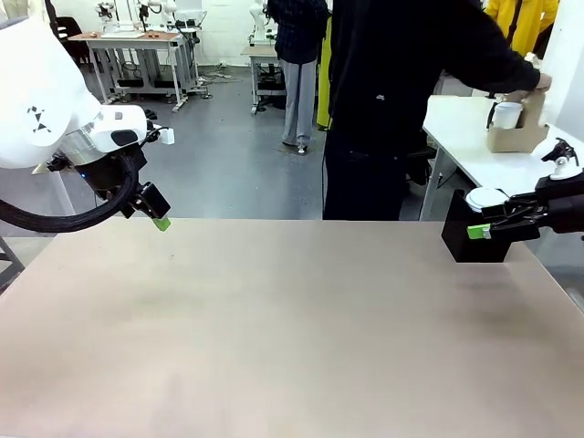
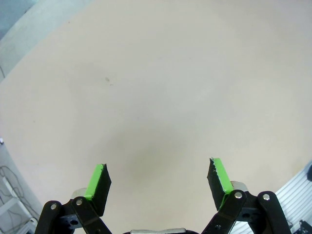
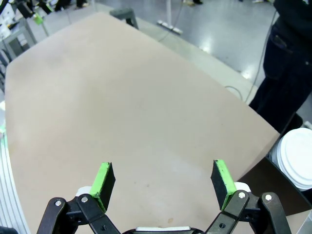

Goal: Pour a drink into a cup and package it in a carrier.
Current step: Insert the held 600 ml Paper Cup into the Cup Carrier.

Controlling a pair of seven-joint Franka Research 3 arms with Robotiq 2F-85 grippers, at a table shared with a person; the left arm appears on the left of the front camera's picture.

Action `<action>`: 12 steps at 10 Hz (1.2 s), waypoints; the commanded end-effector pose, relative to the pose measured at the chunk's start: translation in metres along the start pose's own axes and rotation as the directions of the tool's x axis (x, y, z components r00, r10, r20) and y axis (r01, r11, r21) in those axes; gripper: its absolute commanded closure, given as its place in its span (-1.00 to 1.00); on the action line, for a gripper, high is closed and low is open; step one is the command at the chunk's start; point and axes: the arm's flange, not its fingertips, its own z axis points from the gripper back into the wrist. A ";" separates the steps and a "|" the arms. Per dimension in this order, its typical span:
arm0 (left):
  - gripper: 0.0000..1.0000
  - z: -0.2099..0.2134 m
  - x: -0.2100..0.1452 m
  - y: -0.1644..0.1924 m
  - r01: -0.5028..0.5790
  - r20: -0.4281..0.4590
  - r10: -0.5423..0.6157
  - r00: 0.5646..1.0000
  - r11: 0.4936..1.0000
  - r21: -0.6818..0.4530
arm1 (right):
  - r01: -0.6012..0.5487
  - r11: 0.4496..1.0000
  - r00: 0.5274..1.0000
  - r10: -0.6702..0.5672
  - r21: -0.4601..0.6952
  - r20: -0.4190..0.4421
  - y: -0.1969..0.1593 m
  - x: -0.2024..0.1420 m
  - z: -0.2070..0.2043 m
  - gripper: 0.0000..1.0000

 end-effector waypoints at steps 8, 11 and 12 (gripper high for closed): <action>-1.00 0.000 -0.002 0.001 0.005 -0.001 -0.005 1.000 1.000 0.006 | -0.016 1.000 1.000 0.016 -0.006 -0.002 -0.001 0.000 0.001 -1.00; -1.00 0.000 -0.002 0.001 0.005 -0.001 -0.005 1.000 1.000 0.006 | -0.016 1.000 1.000 0.016 -0.006 -0.002 -0.001 0.000 0.001 -1.00; -1.00 0.000 -0.002 0.001 0.005 -0.001 -0.005 1.000 1.000 0.006 | -0.016 1.000 1.000 0.016 -0.006 -0.002 -0.001 0.000 0.001 -1.00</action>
